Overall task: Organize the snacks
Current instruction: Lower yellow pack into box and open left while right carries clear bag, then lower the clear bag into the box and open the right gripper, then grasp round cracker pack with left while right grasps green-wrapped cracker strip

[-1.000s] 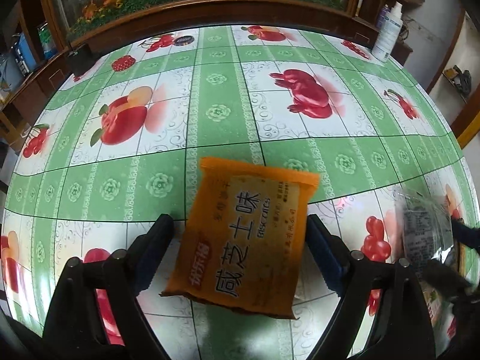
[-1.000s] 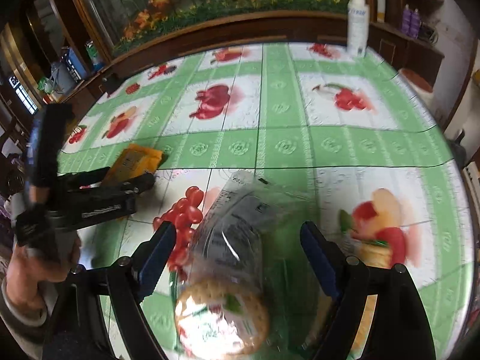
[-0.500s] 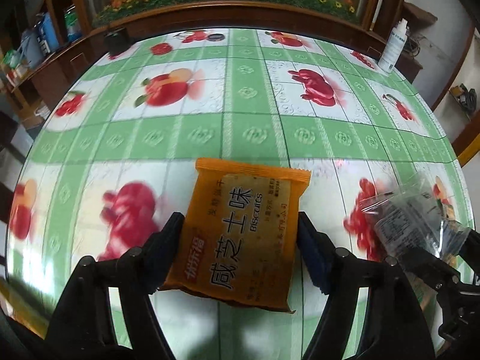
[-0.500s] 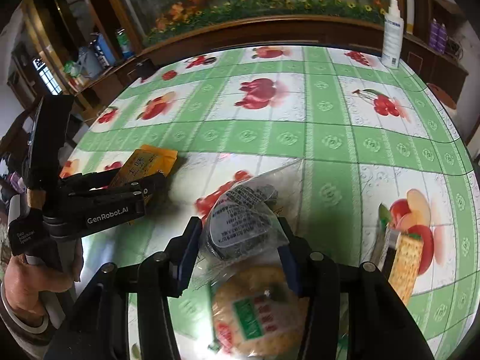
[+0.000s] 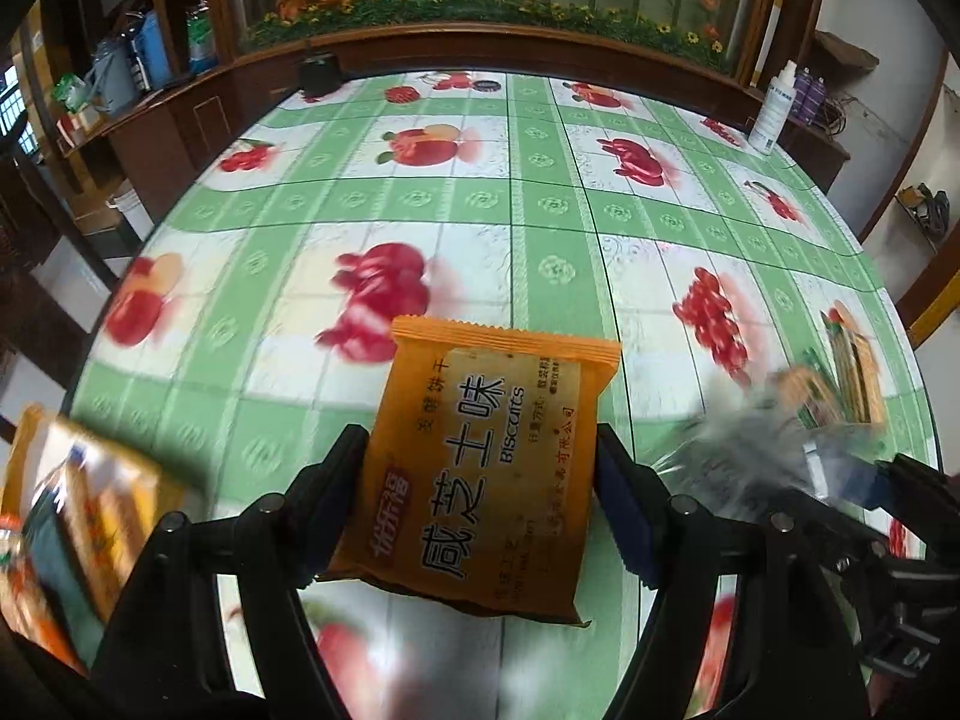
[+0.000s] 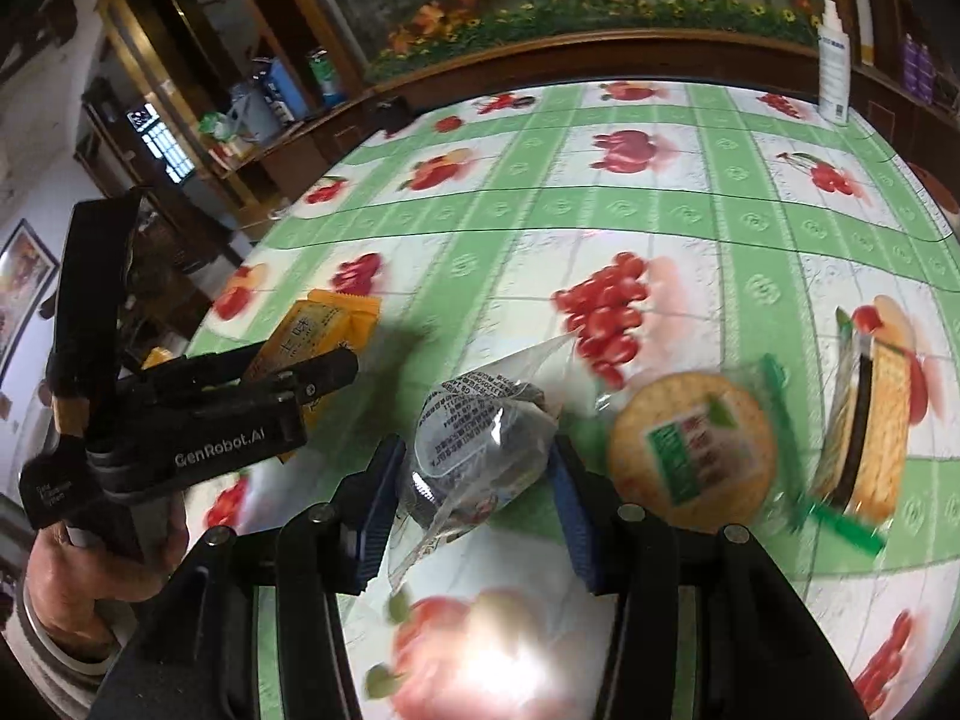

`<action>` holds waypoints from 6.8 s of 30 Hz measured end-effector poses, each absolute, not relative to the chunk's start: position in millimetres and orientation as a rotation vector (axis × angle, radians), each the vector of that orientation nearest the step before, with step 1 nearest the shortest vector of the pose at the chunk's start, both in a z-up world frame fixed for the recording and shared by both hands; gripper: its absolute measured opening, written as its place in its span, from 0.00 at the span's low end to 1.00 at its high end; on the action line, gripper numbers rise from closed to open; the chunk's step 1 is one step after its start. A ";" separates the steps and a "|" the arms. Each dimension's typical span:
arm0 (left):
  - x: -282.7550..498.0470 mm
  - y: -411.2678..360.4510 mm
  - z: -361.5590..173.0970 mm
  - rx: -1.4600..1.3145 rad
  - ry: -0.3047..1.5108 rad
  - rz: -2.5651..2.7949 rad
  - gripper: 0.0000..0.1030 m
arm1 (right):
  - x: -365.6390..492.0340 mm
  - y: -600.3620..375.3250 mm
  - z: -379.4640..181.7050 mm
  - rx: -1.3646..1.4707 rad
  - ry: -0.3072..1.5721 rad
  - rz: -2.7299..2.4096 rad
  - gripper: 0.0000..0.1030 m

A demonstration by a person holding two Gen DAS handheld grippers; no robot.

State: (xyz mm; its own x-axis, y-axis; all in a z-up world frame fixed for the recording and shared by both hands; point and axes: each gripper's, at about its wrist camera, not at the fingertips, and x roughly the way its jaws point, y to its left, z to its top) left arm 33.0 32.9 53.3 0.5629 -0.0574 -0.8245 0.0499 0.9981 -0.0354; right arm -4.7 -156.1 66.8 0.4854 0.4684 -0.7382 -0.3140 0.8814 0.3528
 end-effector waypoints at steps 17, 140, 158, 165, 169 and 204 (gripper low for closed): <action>-28.8 69.4 63.2 -0.034 0.938 -0.056 0.73 | -21.6 -96.4 57.8 -0.073 0.994 0.439 0.74; -201.7 300.0 99.3 -0.226 0.739 0.342 0.86 | -92.4 68.5 106.4 -0.163 0.935 1.280 0.45; -196.5 295.8 108.1 -0.227 0.699 0.361 0.86 | -111.6 94.2 113.3 -0.067 0.831 1.237 0.78; -176.4 242.8 124.7 -0.152 0.661 0.243 0.87 | -95.8 5.9 106.3 0.118 0.798 1.048 0.80; -152.2 192.0 126.6 -0.089 0.674 0.123 0.87 | -86.8 -48.1 93.3 0.114 0.809 0.856 0.80; 43.3 -141.5 47.7 0.287 1.006 -0.645 0.87 | -27.9 -319.0 70.2 0.296 0.888 0.130 0.85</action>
